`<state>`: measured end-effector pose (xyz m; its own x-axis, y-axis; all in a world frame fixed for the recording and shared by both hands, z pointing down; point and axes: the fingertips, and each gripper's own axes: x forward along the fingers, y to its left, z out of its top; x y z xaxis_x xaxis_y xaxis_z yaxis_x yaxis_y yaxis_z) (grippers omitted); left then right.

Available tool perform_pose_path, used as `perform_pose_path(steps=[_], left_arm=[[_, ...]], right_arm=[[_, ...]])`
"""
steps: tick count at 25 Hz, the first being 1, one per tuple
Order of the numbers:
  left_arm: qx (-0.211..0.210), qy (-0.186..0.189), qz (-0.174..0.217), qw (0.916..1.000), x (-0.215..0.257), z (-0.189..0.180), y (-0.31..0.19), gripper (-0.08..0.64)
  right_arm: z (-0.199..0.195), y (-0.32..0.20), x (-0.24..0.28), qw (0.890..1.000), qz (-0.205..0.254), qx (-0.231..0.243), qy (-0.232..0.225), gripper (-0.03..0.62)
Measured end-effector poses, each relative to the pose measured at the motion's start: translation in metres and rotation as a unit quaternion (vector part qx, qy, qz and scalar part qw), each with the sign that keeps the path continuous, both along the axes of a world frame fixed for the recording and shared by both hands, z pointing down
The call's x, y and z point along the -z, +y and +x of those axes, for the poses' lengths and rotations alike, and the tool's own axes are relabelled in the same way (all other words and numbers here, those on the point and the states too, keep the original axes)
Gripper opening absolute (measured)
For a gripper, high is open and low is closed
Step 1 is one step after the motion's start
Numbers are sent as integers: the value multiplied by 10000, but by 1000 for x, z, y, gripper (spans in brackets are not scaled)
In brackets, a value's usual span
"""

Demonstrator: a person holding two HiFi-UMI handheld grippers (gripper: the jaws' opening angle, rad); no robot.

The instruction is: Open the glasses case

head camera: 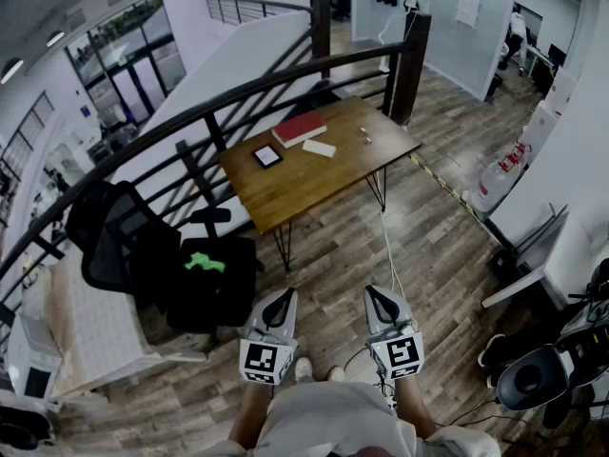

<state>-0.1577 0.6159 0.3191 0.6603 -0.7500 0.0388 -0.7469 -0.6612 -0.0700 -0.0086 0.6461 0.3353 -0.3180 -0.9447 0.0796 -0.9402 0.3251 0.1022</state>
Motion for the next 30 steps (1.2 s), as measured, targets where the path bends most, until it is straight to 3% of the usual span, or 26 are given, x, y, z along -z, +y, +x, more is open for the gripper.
perform_pose_path(steps=[14, 22, 30], left_arm=[[-3, -137, -93, 9999, -16, 26, 7, 20], [-23, -131, -39, 9999, -17, 35, -27, 20], [-58, -28, -7, 10000, -19, 33, -96, 20]], right_arm=[[15, -4, -9, 9999, -52, 101, -101, 3], [20, -40, -12, 9999, -67, 121, -94, 3], [15, -105, -12, 9999, -82, 85, 18, 3]])
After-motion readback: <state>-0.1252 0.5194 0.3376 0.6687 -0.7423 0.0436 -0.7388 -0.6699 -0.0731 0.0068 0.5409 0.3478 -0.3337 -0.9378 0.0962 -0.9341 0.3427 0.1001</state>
